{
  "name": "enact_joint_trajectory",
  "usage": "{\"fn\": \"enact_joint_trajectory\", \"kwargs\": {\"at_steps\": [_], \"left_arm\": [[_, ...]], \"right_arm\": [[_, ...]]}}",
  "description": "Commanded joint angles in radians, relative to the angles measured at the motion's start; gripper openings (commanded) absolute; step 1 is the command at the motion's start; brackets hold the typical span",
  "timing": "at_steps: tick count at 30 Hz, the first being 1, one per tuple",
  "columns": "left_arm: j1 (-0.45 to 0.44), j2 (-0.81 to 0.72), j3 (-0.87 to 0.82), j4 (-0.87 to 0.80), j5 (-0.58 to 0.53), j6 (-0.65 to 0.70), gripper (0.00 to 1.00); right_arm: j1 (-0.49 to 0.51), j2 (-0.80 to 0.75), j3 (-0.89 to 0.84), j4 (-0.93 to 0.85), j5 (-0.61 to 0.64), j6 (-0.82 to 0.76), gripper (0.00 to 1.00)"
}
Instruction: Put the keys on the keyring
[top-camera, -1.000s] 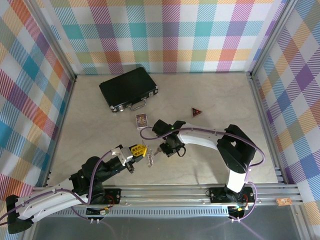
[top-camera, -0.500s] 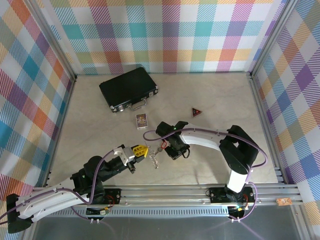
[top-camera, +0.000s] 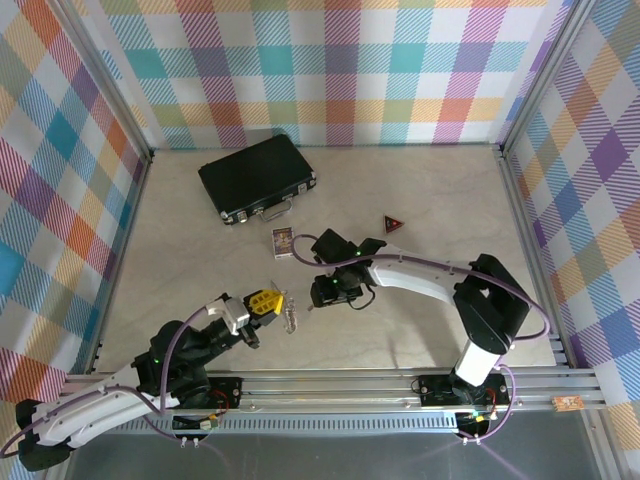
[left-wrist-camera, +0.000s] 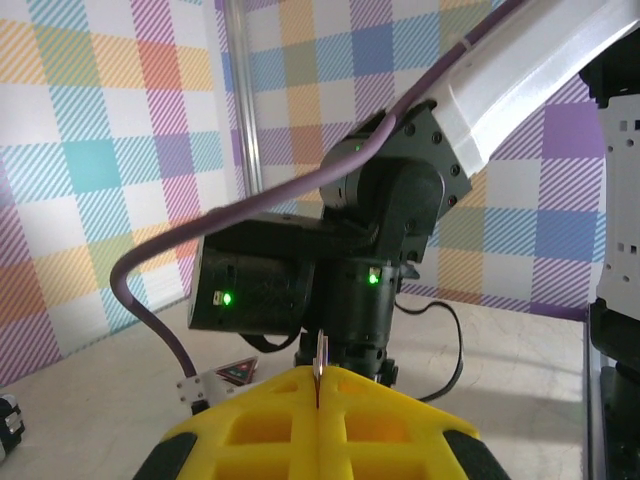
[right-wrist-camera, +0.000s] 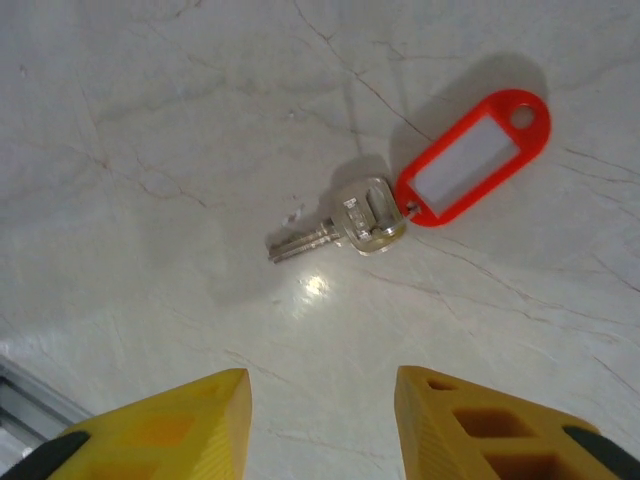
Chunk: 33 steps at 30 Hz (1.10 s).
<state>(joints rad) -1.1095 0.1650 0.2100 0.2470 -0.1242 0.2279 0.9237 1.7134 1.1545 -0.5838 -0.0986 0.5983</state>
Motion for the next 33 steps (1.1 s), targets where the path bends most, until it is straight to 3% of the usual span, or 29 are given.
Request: {"fn": "enact_joint_trajectory", "kwargs": {"at_steps": [1,12,33], "left_arm": [[-0.005,-0.053,-0.004,0.006,-0.031,0.008,0.0],[-0.004,-0.122,-0.029,-0.008,-0.025,0.007,0.0],[-0.004,-0.124,-0.052,0.022,0.001,-0.01,0.0]], "right_arm": [[0.007,0.036,-0.003,0.052,0.016,0.103,0.39],[0.012,0.124,0.023,0.051,0.116,0.147,0.32],[0.021,0.173,0.064,0.097,0.162,0.149,0.31]]}}
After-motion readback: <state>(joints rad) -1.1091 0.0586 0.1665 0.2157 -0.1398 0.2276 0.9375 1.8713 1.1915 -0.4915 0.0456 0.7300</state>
